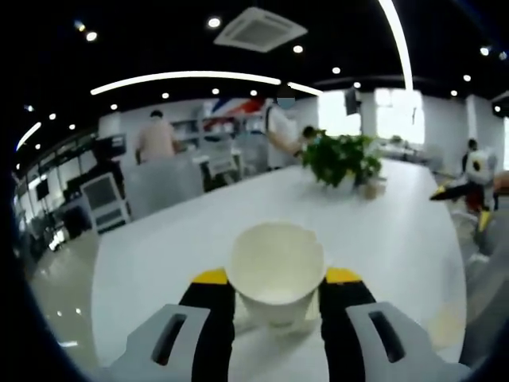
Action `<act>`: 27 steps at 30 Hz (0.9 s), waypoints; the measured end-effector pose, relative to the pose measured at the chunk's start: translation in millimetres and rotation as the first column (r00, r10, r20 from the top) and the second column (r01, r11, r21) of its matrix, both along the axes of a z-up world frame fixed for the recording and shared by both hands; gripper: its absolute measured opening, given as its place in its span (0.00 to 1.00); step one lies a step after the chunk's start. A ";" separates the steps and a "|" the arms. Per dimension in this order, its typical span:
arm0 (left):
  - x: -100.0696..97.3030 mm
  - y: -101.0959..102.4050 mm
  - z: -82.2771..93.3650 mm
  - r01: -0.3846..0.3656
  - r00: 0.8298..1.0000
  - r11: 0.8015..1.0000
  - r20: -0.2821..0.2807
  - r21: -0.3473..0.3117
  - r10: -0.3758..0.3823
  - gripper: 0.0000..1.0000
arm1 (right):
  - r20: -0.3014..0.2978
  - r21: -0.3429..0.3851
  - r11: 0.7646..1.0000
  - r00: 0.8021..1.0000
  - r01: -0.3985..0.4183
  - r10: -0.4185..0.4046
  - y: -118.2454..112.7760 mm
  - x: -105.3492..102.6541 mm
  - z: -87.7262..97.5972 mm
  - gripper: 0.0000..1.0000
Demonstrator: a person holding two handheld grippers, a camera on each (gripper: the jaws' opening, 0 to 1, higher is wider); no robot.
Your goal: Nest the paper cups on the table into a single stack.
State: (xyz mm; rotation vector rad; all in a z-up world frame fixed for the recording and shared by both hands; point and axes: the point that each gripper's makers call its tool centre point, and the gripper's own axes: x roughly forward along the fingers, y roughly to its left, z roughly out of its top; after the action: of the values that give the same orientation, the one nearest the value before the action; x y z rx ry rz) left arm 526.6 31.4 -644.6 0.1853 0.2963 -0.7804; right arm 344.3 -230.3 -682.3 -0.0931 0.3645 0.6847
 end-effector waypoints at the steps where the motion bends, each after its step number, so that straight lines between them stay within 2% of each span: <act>1: -1.7 -1.1 1.7 0.002 1.000 1.000 0.001 0.001 -0.002 0.39 | 0.002 -0.002 1.000 1.000 -0.001 0.001 -0.7 0.4 0.6 1.00; 13: -14.1 -8.6 10.9 0.025 1.000 1.000 0.002 0.007 -0.025 0.38 | 0.003 -0.005 1.000 1.000 -0.012 0.012 -2.8 -1.3 -1.7 1.00; 27: -36.6 -27.2 16.9 0.073 0.997 0.997 -0.006 -0.005 -0.073 0.38 | 0.004 -0.009 1.000 1.000 -0.026 0.026 -2.8 -3.7 -0.2 1.00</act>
State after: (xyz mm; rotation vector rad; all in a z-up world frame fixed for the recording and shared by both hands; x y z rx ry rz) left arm 490.0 4.2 -627.7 0.1898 0.2943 -0.8540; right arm 340.5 -233.2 -682.5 -0.1080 0.3633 0.7083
